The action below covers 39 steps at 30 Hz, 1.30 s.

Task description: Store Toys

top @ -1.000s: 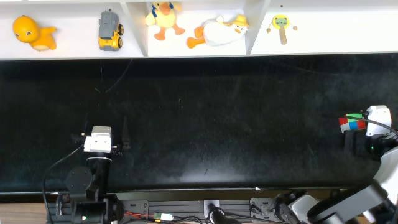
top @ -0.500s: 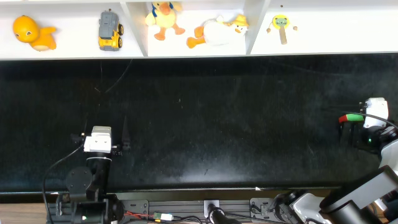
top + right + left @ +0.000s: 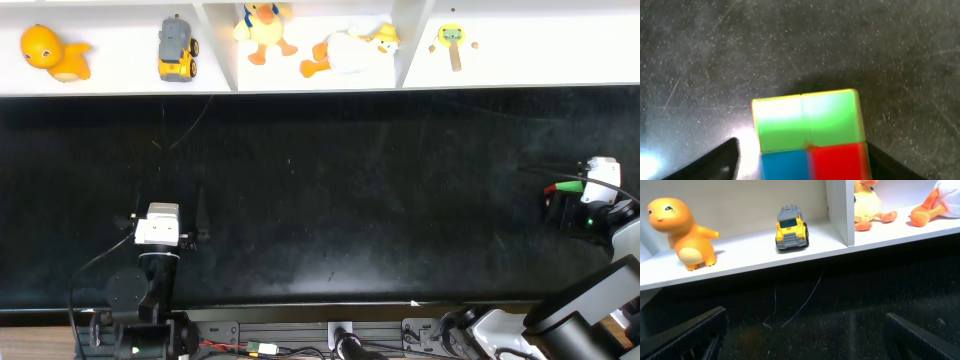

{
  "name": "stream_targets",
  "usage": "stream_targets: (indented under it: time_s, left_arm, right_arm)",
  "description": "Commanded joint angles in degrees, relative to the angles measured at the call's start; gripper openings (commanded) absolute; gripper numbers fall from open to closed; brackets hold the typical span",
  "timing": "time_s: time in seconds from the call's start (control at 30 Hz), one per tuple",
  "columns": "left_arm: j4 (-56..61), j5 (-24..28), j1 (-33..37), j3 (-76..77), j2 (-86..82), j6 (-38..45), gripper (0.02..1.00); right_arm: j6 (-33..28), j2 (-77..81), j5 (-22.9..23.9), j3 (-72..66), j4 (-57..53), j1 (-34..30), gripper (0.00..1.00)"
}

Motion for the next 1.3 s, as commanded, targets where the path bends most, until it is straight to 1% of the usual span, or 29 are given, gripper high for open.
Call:
stream_targets:
  time_s: [0.03, 0.17, 0.3, 0.37, 0.53, 0.7, 0.87, 1.13, 1.3]
  left_arm:
    - [0.3, -0.5, -0.4, -0.5, -0.5, -0.7, 0.998]
    - [0.3, -0.5, -0.4, -0.5, -0.5, -0.7, 0.998]
    - [0.3, -0.5, -0.4, -0.5, -0.5, -0.7, 0.998]
    - [0.3, -0.5, -0.4, -0.5, -0.5, -0.7, 0.998]
    - [0.3, -0.5, -0.4, -0.5, -0.5, -0.7, 0.998]
    - [0.3, -0.5, -0.4, -0.5, -0.5, -0.7, 0.998]
    - [0.3, -0.5, -0.4, -0.5, -0.5, -0.7, 0.998]
    - [0.3, -0.5, -0.4, -0.5, -0.5, -0.7, 0.998]
    - [0.3, -0.5, -0.4, -0.5, -0.5, -0.7, 0.998]
  right_arm:
    - [0.3, 0.3, -0.8, -0.1, 0.5, 0.6, 0.643]
    - [0.3, 0.3, -0.8, -0.1, 0.6, 0.6, 0.614]
    - [0.3, 0.0, -0.2, -0.1, 0.6, 1.1, 0.533]
    - [0.4, -0.5, 1.1, -0.1, 0.6, 1.9, 0.492]
    - [3.1, -2.7, 4.9, 1.5, 0.4, 6.4, 0.450]
    - [7.3, -2.8, 5.3, 8.2, -0.7, 10.0, 0.448]
    - [7.9, -2.8, 4.9, 15.7, 1.1, 12.7, 0.463]
    - [8.4, 0.7, 4.5, 21.5, 4.9, 15.2, 0.465]
    - [11.8, 6.4, 3.4, 27.1, 5.6, 17.0, 0.472]
